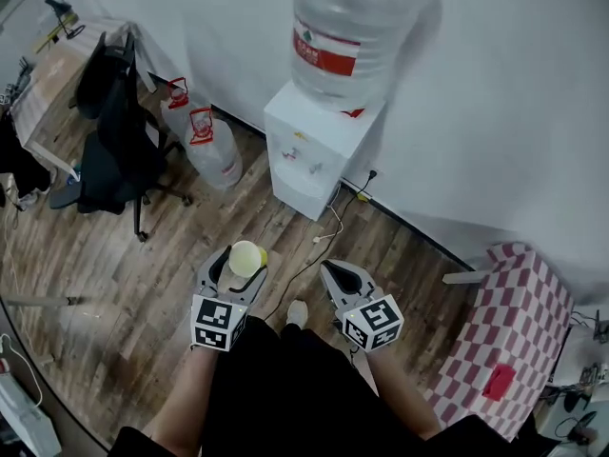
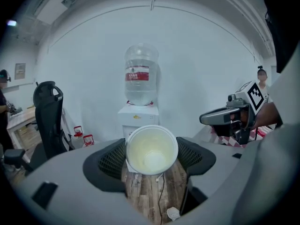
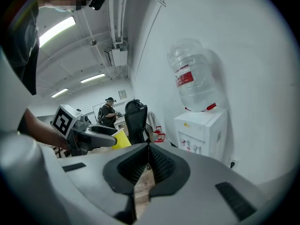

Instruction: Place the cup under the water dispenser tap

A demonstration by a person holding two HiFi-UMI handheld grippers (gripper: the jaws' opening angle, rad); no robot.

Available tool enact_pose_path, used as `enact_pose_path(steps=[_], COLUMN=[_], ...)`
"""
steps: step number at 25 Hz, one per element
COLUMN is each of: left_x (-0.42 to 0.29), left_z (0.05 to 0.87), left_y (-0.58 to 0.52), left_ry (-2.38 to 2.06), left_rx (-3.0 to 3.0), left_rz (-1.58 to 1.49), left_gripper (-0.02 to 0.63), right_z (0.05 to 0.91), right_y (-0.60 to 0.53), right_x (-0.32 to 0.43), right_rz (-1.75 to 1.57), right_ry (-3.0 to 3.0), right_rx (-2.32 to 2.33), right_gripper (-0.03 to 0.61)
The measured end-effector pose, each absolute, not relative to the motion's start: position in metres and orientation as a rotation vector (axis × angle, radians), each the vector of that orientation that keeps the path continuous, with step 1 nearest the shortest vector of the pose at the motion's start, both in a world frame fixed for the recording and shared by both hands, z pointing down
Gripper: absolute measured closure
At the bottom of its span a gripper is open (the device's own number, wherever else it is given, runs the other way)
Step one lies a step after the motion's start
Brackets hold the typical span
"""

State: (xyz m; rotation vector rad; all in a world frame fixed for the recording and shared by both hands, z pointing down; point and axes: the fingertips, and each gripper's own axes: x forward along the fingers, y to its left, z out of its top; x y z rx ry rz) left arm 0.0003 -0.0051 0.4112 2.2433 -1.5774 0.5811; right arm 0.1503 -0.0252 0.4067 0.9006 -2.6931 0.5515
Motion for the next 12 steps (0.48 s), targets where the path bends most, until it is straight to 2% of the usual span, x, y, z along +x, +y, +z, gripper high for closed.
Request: enact_pose_path(steps=[12], left_x=[-0.014], left_z=[0.430], left_y=[-0.030], left_ry=[-1.589], left_rx=[2.206], left_rz=[0.618], left_gripper=[0.262], right_z=[0.415], right_y=[-0.047], right_x=[0.122], right_rz=[0.557], right_ry=[-2.703], right_rx=[0.791], right_gripper=[0.555])
